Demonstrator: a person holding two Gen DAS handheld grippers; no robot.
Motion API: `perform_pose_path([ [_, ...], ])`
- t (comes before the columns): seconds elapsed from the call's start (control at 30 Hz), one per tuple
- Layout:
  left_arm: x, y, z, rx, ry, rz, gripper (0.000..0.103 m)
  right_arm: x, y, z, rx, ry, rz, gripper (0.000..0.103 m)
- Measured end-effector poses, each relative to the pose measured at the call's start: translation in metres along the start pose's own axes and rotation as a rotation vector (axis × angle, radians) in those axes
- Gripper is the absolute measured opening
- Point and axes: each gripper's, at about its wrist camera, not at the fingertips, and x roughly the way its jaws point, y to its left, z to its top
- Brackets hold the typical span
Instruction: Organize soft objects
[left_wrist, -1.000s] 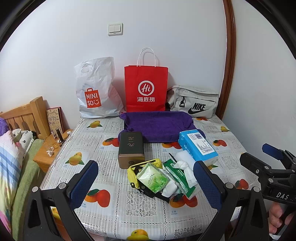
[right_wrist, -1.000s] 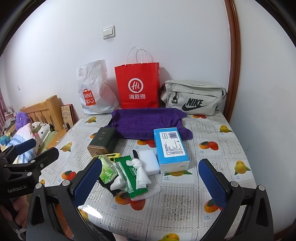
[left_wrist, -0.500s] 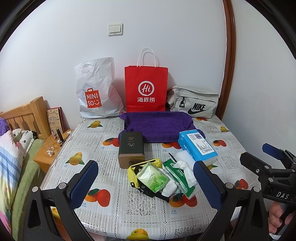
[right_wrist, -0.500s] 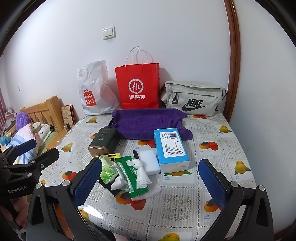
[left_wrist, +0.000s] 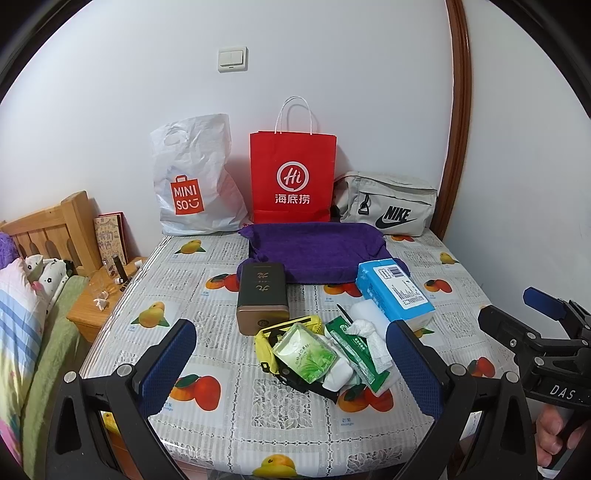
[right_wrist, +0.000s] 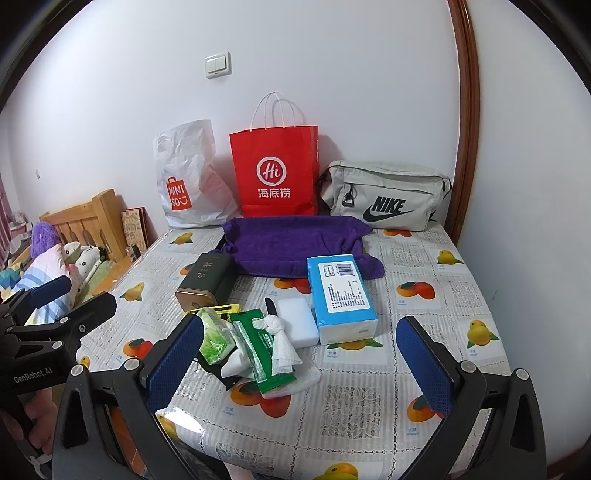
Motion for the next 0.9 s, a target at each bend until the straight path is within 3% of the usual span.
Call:
perform_pose_path([
  [0.53,0.001,0.005,0.005,-0.005,0.004,0.012,0.103,0.008,0.000,-0.003,0.000,0.012,0.012,0.103],
  [0.67,0.018,0.009,0.000,-0.002,0.026,0.052,0.103,0.022,-0.006,-0.006,0.025,0.046,0.046,0.103],
  [0.8,0.045,0.018,-0.008,-0.017,0.077,0.036,0.103,0.041,-0.014,-0.011,0.043,0.075,0.066,0.103],
  [0.9,0.062,0.022,-0.017,-0.010,0.117,0.078,0.103,0.059,-0.015,-0.017,0.040,0.100,0.072,0.103],
])
